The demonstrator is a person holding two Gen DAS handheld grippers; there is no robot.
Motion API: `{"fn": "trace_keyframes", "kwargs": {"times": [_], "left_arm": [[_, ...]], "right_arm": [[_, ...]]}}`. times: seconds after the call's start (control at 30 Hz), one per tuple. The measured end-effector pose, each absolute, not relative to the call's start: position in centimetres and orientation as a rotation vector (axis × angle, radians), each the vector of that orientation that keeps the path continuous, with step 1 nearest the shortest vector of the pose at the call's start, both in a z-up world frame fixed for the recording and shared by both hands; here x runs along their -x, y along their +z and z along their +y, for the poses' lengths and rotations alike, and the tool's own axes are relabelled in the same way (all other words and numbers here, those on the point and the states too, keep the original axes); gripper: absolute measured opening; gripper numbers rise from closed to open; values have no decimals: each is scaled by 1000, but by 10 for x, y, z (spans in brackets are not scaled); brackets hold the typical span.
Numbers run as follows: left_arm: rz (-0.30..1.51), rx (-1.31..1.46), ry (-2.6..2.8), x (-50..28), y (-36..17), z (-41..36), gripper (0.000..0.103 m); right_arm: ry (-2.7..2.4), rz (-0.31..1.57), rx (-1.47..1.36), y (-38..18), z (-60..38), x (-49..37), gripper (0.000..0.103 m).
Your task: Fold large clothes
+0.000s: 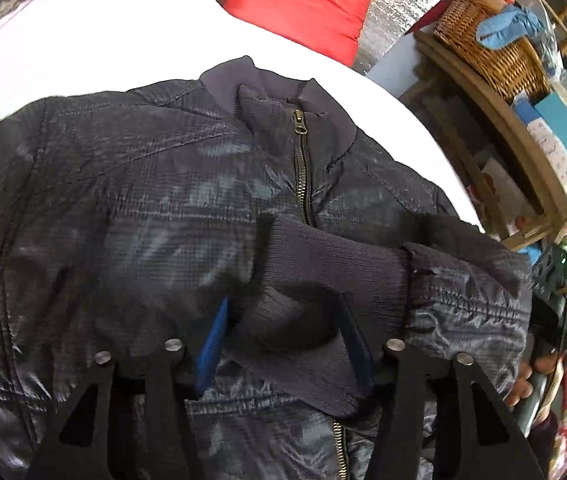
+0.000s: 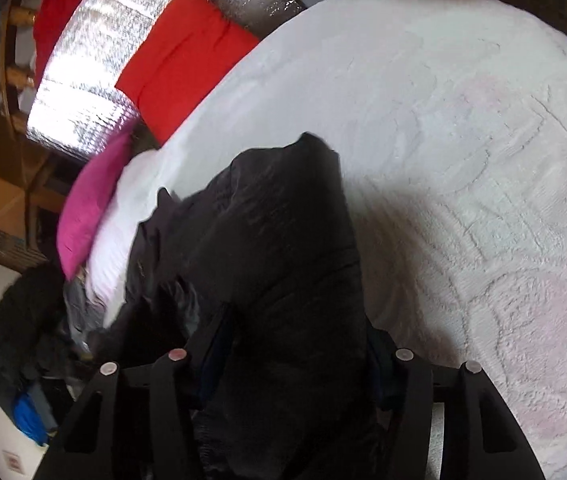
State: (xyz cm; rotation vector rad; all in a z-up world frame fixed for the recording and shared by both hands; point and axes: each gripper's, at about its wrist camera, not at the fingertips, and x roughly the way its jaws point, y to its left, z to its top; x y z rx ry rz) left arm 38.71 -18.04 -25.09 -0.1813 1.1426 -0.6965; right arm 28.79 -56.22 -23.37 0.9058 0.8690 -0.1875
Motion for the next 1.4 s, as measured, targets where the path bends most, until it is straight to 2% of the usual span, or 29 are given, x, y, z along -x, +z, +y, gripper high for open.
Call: {"fn": "trace_keyframes", "kwargs": {"times": [0.13, 0.2, 0.23, 0.37, 0.43, 0.5, 0.53, 0.63, 0.7, 0.73, 0.8, 0.9, 1.13, 1.4], "left_arm": [[1128, 177, -709, -385, -251, -181, 55], [1111, 157, -717, -382, -249, -182, 36], [1103, 145, -721, -381, -247, -183, 33], [1082, 107, -731, -376, -243, -188, 31], [1091, 100, -735, -375, -243, -189, 39], [1119, 99, -712, -377, -246, -189, 71], [1125, 105, -703, -377, -247, -188, 74], [1146, 141, -709, -379, -250, -183, 74], [1163, 162, -742, -380, -251, -182, 70], [1168, 165, -753, -379, -252, -183, 63], [1164, 139, -750, -377, -253, -186, 42], [1138, 142, -751, -376, -249, -185, 24], [991, 154, -705, -373, -212, -163, 20], [819, 91, -500, -374, -175, -88, 19]], "right_arm": [[-206, 869, -890, -233, -557, -289, 47], [-217, 873, -884, -234, -556, -289, 43], [-220, 873, -881, -234, -556, -290, 43], [-238, 875, -860, -231, -553, -291, 41], [-246, 879, -856, -229, -549, -295, 41], [-255, 882, -849, -228, -548, -297, 41], [-258, 883, -846, -228, -548, -297, 41], [-264, 885, -843, -227, -547, -298, 41], [-265, 885, -842, -227, -547, -298, 41], [-266, 885, -841, -227, -547, -298, 41], [-268, 886, -836, -227, -546, -297, 41], [-270, 887, -835, -227, -546, -296, 41], [-271, 885, -837, -225, -546, -298, 41], [-279, 882, -828, -222, -545, -296, 41]]}}
